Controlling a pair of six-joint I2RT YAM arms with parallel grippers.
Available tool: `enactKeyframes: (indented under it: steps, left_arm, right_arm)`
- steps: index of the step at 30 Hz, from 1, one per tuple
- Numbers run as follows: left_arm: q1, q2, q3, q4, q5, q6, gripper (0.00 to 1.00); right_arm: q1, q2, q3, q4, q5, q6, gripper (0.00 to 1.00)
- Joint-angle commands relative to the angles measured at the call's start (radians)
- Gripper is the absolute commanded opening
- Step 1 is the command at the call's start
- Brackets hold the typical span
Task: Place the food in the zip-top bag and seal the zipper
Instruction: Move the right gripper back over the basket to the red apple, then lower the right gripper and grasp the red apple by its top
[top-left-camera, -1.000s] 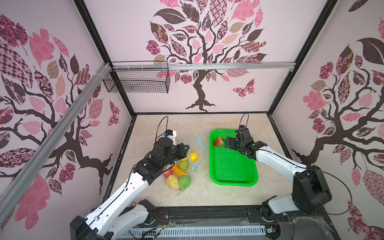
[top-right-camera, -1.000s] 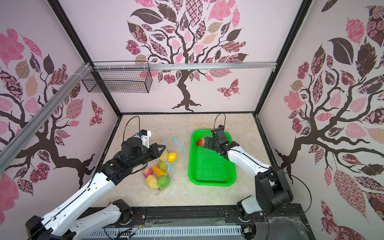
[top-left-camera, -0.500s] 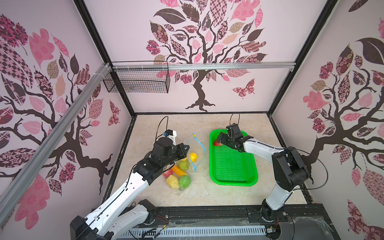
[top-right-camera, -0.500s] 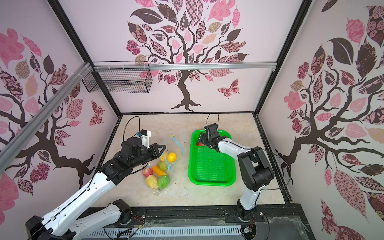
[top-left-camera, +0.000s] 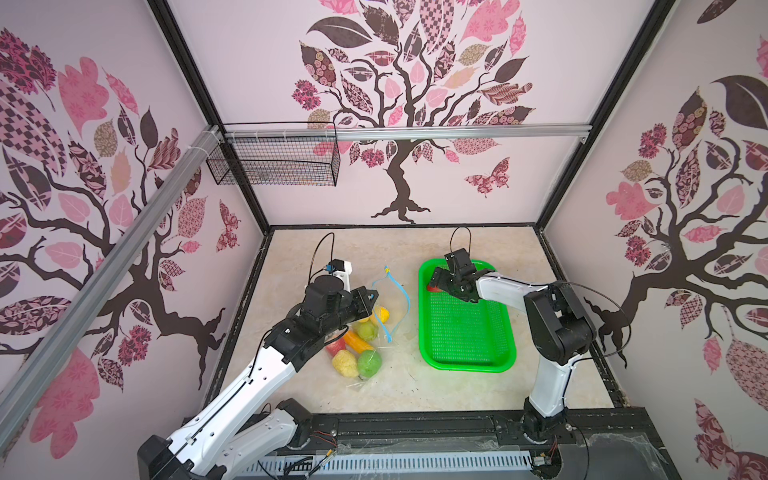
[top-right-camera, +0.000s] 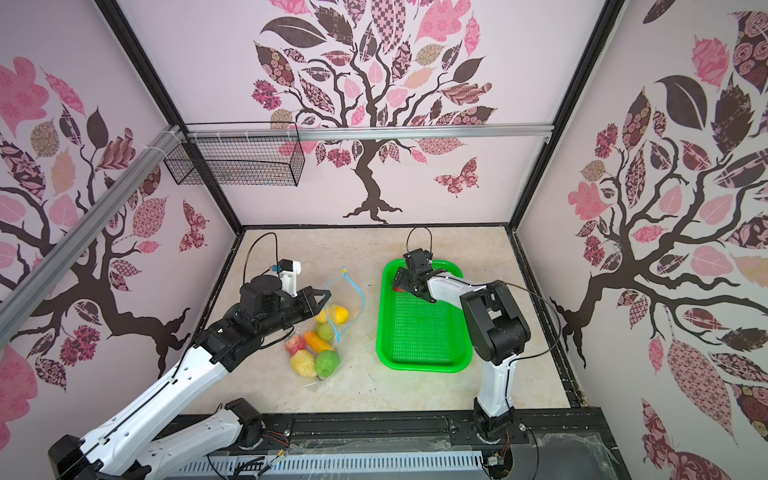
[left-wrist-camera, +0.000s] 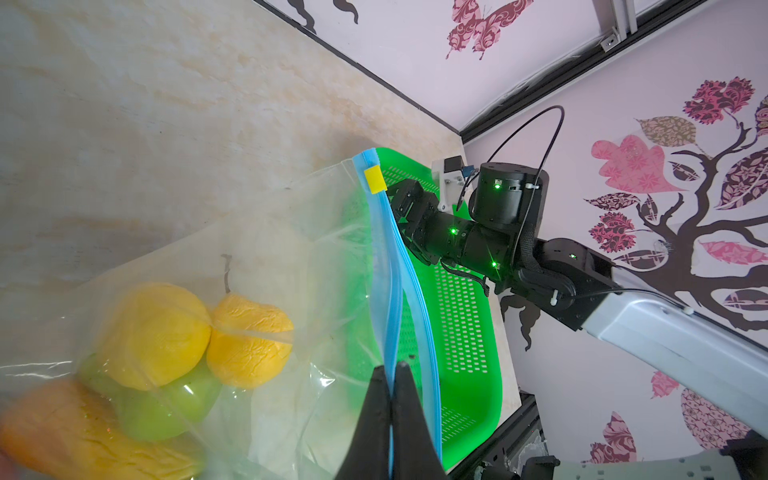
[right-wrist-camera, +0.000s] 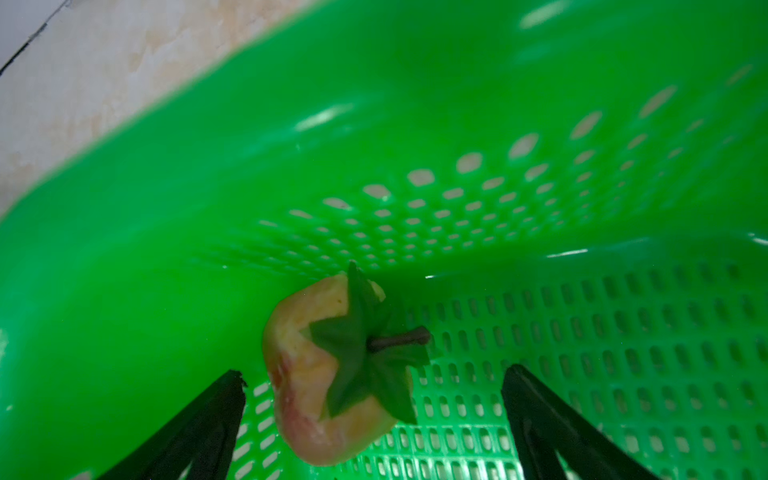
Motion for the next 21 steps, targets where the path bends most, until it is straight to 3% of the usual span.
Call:
enactKeyframes:
  steps: [1,11,21]
  left_arm:
    - [0.004,-0.014,-0.011,0.003,0.001,0.000,0.00]
    - [0.005,-0.016,-0.012,0.005,0.000,0.000,0.00]
    - [0.005,-0.024,-0.021,0.008,-0.002,-0.003,0.00]
  right_arm:
    - [-0.001,0.022,0.018,-0.037,0.010,-0.016,0.97]
    - [-0.003,-0.075,-0.064,-0.055,0.078,-0.087,0.88]
    - [-0.018,-0.185,-0.133,-0.068,0.164,-0.144,0.88]
